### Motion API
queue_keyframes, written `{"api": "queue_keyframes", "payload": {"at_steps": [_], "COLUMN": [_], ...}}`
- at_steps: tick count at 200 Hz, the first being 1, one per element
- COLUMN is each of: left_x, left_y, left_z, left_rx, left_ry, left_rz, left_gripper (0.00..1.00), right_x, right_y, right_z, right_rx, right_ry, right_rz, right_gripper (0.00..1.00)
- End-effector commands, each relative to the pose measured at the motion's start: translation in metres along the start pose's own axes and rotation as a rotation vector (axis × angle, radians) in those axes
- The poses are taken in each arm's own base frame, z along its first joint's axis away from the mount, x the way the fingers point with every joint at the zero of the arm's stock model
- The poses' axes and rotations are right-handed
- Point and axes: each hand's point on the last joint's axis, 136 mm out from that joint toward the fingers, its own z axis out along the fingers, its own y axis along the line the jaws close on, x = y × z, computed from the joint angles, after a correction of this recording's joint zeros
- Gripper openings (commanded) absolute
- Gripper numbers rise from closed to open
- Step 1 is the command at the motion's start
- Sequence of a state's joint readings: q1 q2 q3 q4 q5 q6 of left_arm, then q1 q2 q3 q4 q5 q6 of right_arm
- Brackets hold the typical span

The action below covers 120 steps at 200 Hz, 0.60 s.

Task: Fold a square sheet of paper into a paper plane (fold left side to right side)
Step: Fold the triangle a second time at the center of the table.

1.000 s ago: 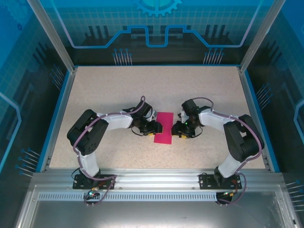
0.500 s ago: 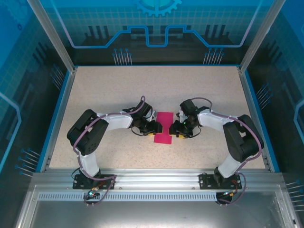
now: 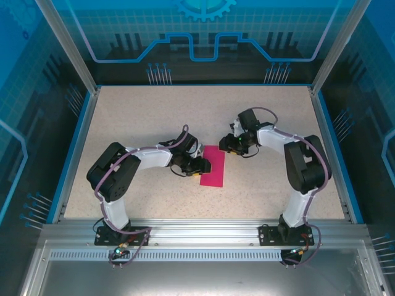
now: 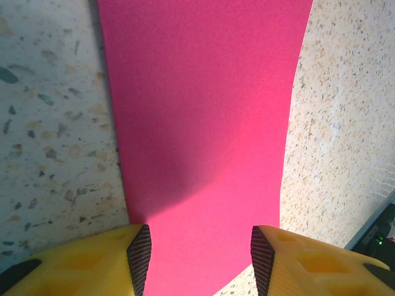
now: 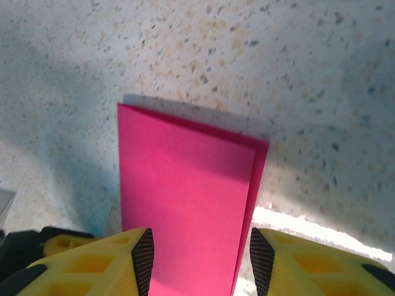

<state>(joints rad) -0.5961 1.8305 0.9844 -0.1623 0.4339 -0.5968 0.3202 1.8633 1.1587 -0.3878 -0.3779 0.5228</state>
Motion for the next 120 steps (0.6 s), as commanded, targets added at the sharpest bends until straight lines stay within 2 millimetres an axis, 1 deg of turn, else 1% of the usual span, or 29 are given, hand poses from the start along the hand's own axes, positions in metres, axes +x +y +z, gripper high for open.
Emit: {"api": "queue_keyframes", "payload": {"at_steps": [1,26,43,101,120], "left_x": [0.005,0.006,0.006,0.006,0.006], "left_y": [0.000,0.001,0.001,0.002,0.002], "left_z": [-0.003,-0.002,-0.002,-0.001,-0.001], "left_rx": [-0.007,-0.010,-0.009,-0.009,-0.011], "left_ry": [-0.001,0.002,0.000,0.003,0.003], "left_rz": [0.010,0.009,0.010,0.009,0.008], "left_gripper": [0.51,0.51,0.51,0.51,0.51], "right_x": [-0.009,-0.010,-0.007,-0.005,-0.004], "right_y": [-0.001,-0.001,0.001,0.007,0.010], "right_z": [0.010,0.018,0.022,0.024,0.020], "right_rx": [-0.019,-0.031,-0.045,-0.078,-0.081], "right_ry": [0.006,0.024,0.036,0.042,0.037], "right_rz": [-0.005,-0.005,-0.009,-0.020,-0.026], "right_gripper": [0.48,0.48,0.48,0.45,0.44]}}
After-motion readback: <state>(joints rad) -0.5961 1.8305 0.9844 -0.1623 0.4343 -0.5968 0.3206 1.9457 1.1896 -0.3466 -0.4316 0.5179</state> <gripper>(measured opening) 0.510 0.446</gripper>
